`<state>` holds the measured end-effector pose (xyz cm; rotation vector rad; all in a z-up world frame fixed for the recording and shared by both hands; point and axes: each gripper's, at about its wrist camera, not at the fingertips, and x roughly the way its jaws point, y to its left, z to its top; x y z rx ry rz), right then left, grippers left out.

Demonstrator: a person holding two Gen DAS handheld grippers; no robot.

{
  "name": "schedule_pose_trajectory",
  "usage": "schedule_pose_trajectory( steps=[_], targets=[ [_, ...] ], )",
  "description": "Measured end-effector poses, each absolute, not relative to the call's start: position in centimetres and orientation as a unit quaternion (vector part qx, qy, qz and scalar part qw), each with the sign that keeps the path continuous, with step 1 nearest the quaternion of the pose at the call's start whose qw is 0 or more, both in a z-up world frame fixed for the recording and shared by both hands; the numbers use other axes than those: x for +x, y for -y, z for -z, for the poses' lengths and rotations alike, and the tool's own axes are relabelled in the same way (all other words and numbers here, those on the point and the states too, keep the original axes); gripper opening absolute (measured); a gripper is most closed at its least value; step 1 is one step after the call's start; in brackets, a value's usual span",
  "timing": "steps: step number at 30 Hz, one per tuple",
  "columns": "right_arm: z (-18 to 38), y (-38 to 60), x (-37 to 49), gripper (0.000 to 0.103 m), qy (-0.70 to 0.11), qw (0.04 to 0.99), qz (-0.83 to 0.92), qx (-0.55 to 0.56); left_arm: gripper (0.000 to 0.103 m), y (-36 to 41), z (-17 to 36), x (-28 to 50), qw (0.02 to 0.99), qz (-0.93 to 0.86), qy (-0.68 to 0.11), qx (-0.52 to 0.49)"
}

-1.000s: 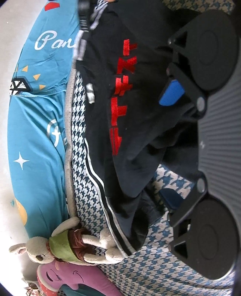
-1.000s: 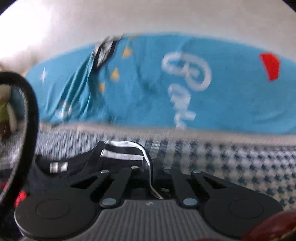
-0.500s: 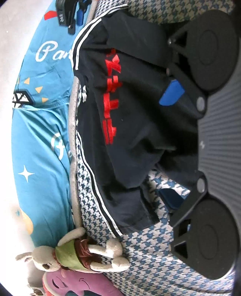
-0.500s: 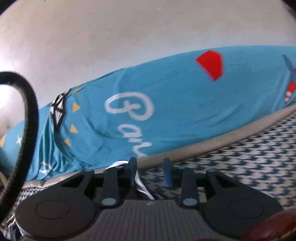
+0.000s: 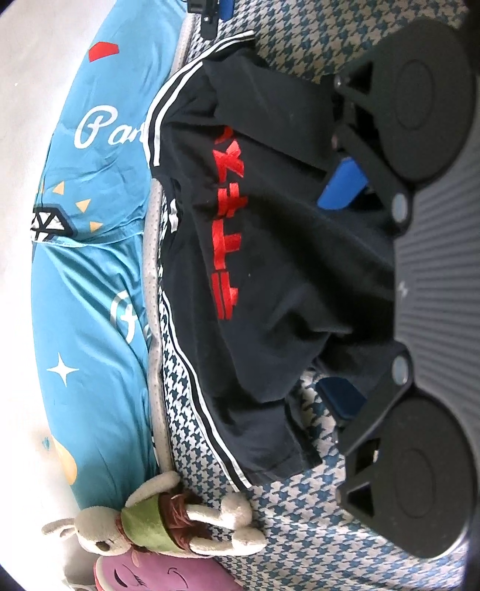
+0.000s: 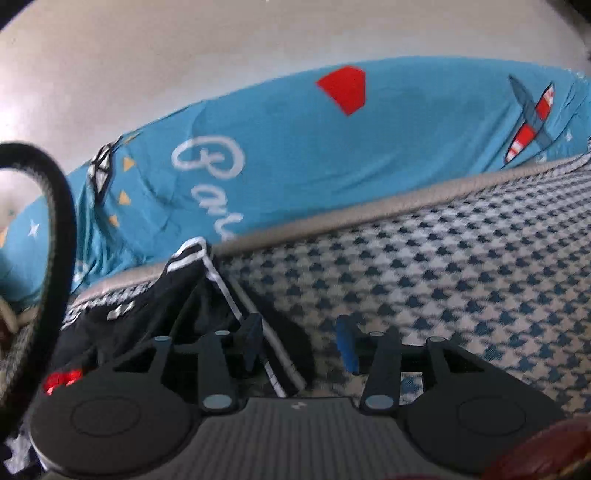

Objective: Fold clothes

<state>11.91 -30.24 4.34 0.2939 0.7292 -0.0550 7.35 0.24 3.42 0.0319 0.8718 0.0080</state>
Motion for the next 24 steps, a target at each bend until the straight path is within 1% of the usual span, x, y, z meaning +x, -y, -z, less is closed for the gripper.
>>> schedule_pose_trajectory(
  steps=[3, 5, 8, 9, 10, 11, 12, 15, 18, 20, 21, 22, 24],
  targets=[
    [-4.0, 29.8, 12.1, 0.047, -0.365, 0.92, 0.003, 0.14, 0.101, 0.0, -3.3, 7.4, 0.905, -0.004, -0.424, 0.02],
    [-3.6, 29.3, 12.3, 0.047, -0.373, 0.92, -0.001, 0.118, 0.102, 0.0, -3.2, 7.4, 0.905, -0.004, -0.425, 0.019],
    [-2.8, 28.8, 12.7, 0.046, -0.389, 0.917, 0.005, 0.09, 0.102, 0.0, -3.1, 7.5, 0.904, -0.003, -0.427, 0.016],
    [-2.5, 28.7, 12.8, 0.044, -0.394, 0.915, 0.012, 0.081, 0.101, -0.1, -3.1, 7.5, 0.904, -0.003, -0.428, 0.015],
    [-2.3, 28.7, 12.9, 0.029, -0.396, 0.915, 0.019, 0.075, 0.102, -0.1, -3.1, 7.5, 0.904, -0.003, -0.428, 0.015],
    [-2.2, 28.8, 13.0, 0.018, -0.394, 0.916, 0.027, 0.073, 0.102, -0.1, -3.1, 7.5, 0.904, -0.003, -0.428, 0.014],
    [-2.4, 29.1, 12.8, 0.009, -0.388, 0.918, 0.036, 0.076, 0.102, -0.1, -3.1, 7.5, 0.904, -0.003, -0.428, 0.014],
    [-3.6, 30.2, 12.3, 0.008, -0.338, 0.932, 0.074, 0.103, 0.102, -0.1, -3.1, 7.5, 0.904, -0.002, -0.428, 0.014],
    [-5.0, 30.8, 12.2, 0.009, -0.268, 0.948, 0.108, 0.131, 0.102, 0.0, -3.1, 7.5, 0.904, -0.001, -0.428, 0.015],
    [-5.2, 31.3, 12.8, 0.01, -0.246, 0.95, 0.122, 0.151, 0.102, 0.1, -3.0, 7.5, 0.903, 0.0, -0.429, 0.016],
    [-5.2, 31.6, 13.1, 0.012, -0.241, 0.948, 0.129, 0.161, 0.102, 0.2, -2.9, 7.5, 0.903, 0.001, -0.43, 0.017],
    [-5.1, 31.9, 13.1, 0.018, -0.241, 0.946, 0.137, 0.17, 0.102, 0.2, -2.9, 7.5, 0.903, 0.0, -0.43, 0.018],
    [-4.9, 32.6, 13.1, 0.023, -0.241, 0.94, 0.153, 0.188, 0.102, 0.2, -2.8, 7.5, 0.903, 0.001, -0.43, 0.018]
  ],
)
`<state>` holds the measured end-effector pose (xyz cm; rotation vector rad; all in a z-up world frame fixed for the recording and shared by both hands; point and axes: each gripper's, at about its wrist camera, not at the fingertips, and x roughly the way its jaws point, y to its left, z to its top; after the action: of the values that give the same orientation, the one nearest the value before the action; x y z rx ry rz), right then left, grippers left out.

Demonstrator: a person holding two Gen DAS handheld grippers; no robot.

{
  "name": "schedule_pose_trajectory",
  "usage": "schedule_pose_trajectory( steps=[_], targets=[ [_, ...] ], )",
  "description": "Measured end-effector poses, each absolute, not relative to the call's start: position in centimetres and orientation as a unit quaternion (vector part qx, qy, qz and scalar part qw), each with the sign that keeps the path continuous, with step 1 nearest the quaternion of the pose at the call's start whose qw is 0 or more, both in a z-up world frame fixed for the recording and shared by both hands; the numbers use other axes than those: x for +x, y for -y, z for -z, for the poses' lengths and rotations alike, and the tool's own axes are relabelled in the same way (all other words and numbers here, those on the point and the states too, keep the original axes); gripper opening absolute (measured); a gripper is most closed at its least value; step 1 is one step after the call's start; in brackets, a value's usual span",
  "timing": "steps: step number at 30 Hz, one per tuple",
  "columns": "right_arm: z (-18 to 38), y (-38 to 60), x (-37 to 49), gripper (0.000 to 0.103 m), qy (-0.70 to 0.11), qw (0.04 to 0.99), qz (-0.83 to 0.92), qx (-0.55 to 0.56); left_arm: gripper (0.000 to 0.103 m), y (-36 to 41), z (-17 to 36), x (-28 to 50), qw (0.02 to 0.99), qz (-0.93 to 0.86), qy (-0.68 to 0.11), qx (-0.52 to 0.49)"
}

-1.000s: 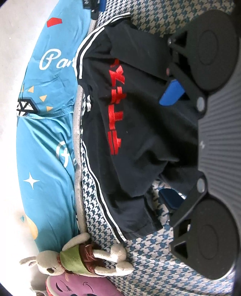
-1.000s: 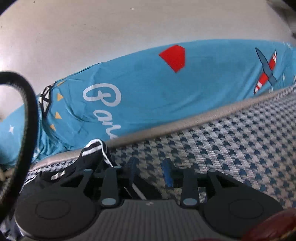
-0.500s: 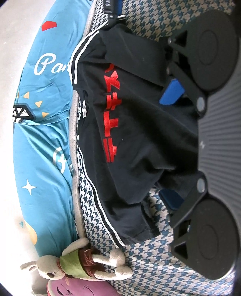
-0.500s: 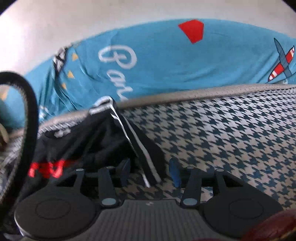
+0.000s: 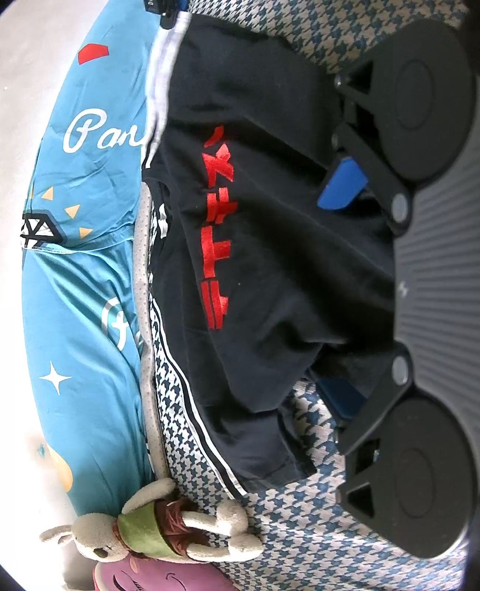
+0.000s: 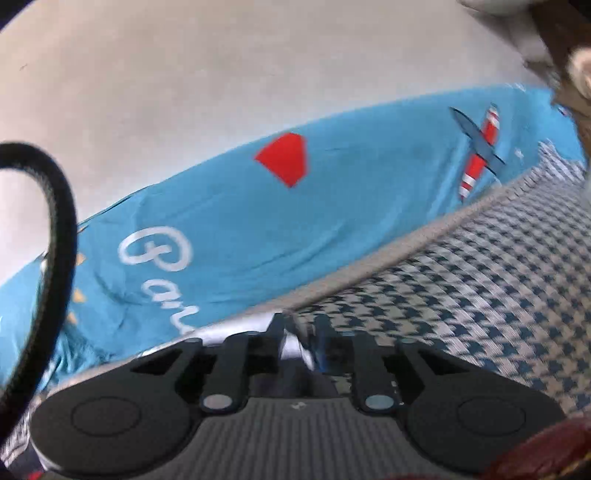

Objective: Fold clothes

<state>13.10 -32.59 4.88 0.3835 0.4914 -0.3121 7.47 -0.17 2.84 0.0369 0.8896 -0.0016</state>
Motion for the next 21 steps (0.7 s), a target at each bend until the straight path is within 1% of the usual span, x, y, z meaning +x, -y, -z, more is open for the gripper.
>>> schedule_pose_trajectory(
  steps=[4, 8, 12, 14, 15, 16, 18, 21],
  targets=[
    [-4.9, 33.2, 12.8, 0.024, -0.263, 0.933, 0.146, 0.196, 0.102, 0.0, -3.0, 7.5, 0.903, 0.0, -0.429, 0.014],
    [-4.1, 33.5, 11.7, 0.026, -0.317, 0.917, 0.128, 0.206, 0.102, 0.0, -3.2, 7.4, 0.903, 0.005, -0.429, 0.01],
    [-3.5, 32.6, 10.3, 0.028, -0.354, 0.901, 0.107, 0.226, 0.102, -0.4, -3.6, 7.4, 0.906, 0.003, -0.424, 0.006],
    [-3.2, 32.4, 9.4, 0.035, -0.365, 0.889, 0.094, 0.261, 0.102, -0.6, -3.8, 7.4, 0.907, 0.0, -0.421, 0.003],
    [-3.0, 32.3, 9.1, 0.043, -0.37, 0.881, 0.089, 0.28, 0.102, -0.8, -3.9, 7.3, 0.908, -0.002, -0.42, 0.001],
    [-2.8, 32.2, 8.7, 0.048, -0.376, 0.873, 0.086, 0.298, 0.102, -0.9, -4.0, 7.3, 0.908, -0.003, -0.418, -0.001],
    [-2.5, 31.6, 8.0, 0.049, -0.384, 0.862, 0.073, 0.323, 0.102, -1.1, -4.1, 7.3, 0.909, -0.006, -0.416, -0.002],
    [-2.1, 30.2, 7.5, 0.049, -0.4, 0.852, 0.058, 0.333, 0.102, -1.5, -4.2, 7.2, 0.91, -0.011, -0.414, 0.0]
  ],
)
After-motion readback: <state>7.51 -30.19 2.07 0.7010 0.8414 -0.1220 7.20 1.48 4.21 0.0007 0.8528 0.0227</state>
